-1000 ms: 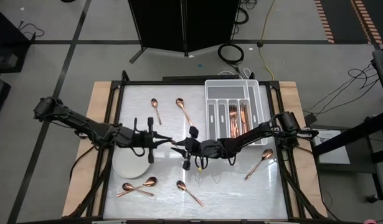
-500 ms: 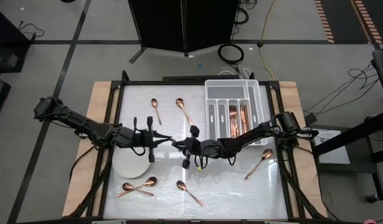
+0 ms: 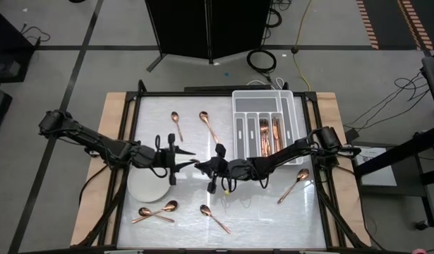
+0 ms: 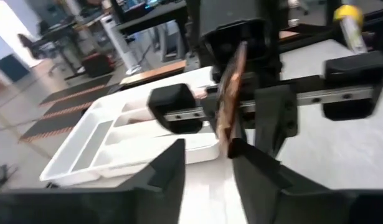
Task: Sort silverware
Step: Put the bronze spoon into the silverware tray
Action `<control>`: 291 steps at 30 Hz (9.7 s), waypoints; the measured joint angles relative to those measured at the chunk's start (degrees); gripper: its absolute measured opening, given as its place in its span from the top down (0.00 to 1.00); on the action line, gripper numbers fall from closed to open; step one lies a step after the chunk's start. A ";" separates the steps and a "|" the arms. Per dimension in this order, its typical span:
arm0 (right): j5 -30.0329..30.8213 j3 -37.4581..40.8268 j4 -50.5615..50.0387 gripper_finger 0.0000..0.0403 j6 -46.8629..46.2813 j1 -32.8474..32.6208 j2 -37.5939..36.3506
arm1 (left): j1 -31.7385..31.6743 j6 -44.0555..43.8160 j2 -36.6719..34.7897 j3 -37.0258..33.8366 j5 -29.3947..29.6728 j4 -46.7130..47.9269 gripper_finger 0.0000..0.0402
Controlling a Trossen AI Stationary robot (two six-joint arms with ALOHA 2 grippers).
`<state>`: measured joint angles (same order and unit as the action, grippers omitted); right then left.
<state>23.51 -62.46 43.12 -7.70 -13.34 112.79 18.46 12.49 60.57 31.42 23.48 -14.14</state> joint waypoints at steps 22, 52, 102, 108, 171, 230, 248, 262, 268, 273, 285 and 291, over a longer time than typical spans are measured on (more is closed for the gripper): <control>1.65 -0.04 -49.70 1.00 -26.43 13.25 -23.50 | -0.15 -8.68 -15.00 -0.13 20.50 25.68 0.47; -25.46 16.29 -67.87 1.00 -57.60 35.52 -24.63 | -0.07 -12.22 -19.14 -0.11 20.07 29.51 0.47; -15.08 -22.48 -59.24 0.82 -27.77 26.73 2.75 | -0.07 -9.56 -14.26 -0.07 13.84 24.95 0.47; -12.50 -31.35 -62.13 0.79 -21.70 26.80 9.43 | -0.07 -9.10 -14.18 -0.07 13.82 25.27 0.47; -9.62 -38.36 -77.12 0.97 -21.58 25.61 21.38 | -0.07 -9.19 -14.18 -0.11 13.78 25.65 0.47; -24.96 -4.79 -30.87 0.99 -28.76 5.25 -12.00 | -0.11 37.89 -9.91 -15.98 -8.43 -23.24 0.50; -25.27 -4.81 -30.72 0.89 -25.30 5.09 -11.96 | -2.27 37.38 -9.91 -14.24 -11.17 -17.82 0.99; -17.38 -4.98 -37.36 0.81 -13.89 5.08 -11.98 | -2.38 4.97 -9.78 3.28 -4.56 20.76 0.99; -13.21 -4.87 -37.91 0.81 -13.61 4.95 -11.98 | -3.59 1.68 -9.27 3.37 -2.17 23.61 1.00; -9.92 -4.87 -38.45 0.81 -12.73 5.03 -11.47 | -4.58 0.58 -8.99 3.41 -3.97 21.72 1.00; -10.35 -6.61 -37.71 0.66 -9.30 5.01 -11.37 | -6.27 1.33 -5.77 3.39 -3.86 21.66 1.00; -10.36 -7.39 -39.51 0.52 -9.47 4.98 -10.42 | -6.23 1.76 -5.54 3.39 -3.96 19.84 1.00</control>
<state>13.15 -69.84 3.62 -17.17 -8.36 102.37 12.23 14.25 55.02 34.81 19.52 5.71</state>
